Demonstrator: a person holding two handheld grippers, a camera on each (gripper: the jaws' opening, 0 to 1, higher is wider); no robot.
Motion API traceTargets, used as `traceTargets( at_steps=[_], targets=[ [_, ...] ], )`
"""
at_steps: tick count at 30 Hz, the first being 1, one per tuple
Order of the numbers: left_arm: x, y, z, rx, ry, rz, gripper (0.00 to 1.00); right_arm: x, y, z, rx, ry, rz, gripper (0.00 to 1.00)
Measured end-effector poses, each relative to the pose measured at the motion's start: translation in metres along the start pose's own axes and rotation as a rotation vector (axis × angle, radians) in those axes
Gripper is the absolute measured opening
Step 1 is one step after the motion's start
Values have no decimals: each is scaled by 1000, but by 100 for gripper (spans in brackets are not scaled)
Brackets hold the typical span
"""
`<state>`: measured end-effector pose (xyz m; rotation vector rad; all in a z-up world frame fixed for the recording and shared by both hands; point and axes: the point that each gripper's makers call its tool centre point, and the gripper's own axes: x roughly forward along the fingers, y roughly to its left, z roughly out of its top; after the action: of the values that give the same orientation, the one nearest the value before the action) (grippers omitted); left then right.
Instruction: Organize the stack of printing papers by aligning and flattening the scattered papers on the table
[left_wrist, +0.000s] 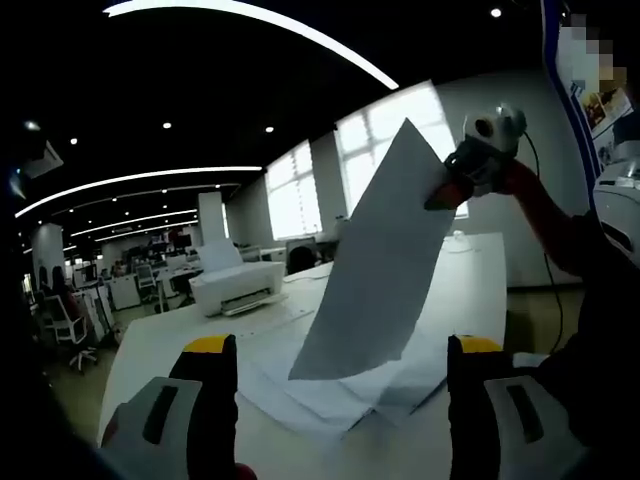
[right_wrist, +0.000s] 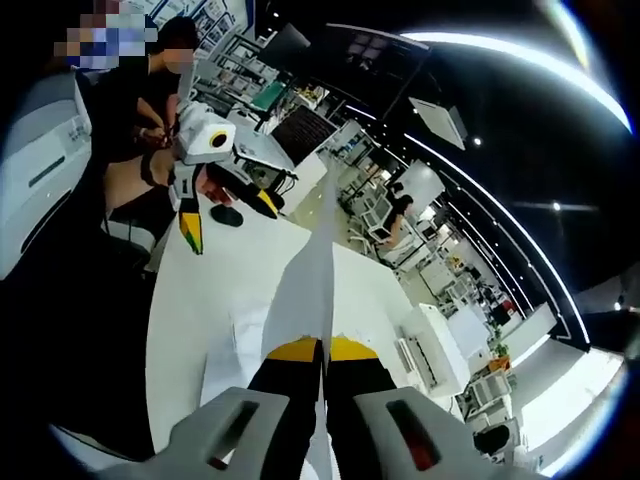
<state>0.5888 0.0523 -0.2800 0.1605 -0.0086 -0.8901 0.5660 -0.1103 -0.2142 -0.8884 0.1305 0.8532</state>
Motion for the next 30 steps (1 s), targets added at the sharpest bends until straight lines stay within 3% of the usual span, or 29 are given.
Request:
traceTargets(
  at_steps=[14,30],
  targets=[
    [4,-4,2,5,-2,-15,88,14,19,17,-58,-26,70,0],
    [8,-9,1,15,1,-31,87,23,30,31,-102,-52,97,0]
  ],
)
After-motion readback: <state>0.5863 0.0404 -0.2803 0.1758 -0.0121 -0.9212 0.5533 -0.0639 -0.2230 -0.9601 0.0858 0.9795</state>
